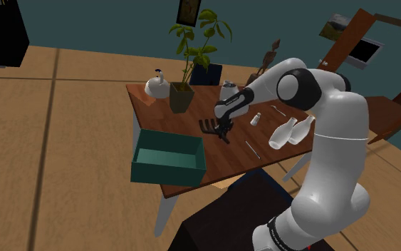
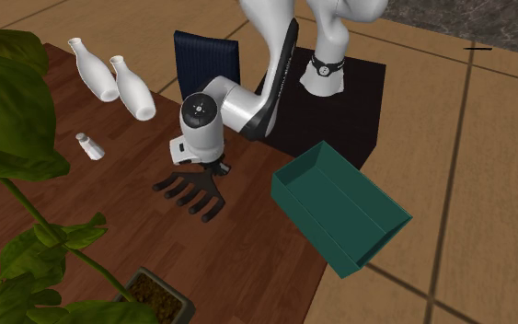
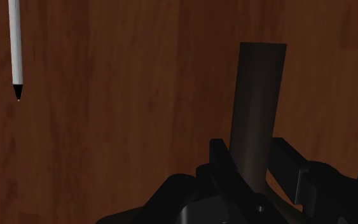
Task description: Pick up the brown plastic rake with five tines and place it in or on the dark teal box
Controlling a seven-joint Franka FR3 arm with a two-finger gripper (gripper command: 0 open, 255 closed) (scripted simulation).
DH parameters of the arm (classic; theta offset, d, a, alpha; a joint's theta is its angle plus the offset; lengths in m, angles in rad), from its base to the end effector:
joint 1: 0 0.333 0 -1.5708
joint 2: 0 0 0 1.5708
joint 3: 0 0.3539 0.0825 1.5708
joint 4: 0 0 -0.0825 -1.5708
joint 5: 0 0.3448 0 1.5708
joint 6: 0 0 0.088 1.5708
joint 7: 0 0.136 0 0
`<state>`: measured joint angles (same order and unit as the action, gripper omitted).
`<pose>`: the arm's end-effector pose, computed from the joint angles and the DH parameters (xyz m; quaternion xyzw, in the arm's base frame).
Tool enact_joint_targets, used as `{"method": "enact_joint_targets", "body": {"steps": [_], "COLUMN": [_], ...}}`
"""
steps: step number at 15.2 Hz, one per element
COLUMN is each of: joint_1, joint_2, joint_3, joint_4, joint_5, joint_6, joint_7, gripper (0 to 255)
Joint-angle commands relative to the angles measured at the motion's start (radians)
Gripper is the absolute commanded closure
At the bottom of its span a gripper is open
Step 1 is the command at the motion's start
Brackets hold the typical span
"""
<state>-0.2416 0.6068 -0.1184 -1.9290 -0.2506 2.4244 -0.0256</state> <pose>0.5676 -0.2159 0.1984 0.9905 -0.0587 -0.0759 0.0981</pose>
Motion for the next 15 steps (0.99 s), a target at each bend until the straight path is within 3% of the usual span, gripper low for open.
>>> {"method": "enact_joint_targets", "body": {"steps": [1, 15], "joint_1": [0.001, 0.004], "joint_2": [-0.024, -0.166], "joint_3": [0.0, 0.003], "joint_4": [-0.007, -0.013], "joint_5": [0.001, 0.01], "joint_6": [-0.017, -0.15], "joint_7": [-0.003, -0.035], "gripper": [255, 255]}}
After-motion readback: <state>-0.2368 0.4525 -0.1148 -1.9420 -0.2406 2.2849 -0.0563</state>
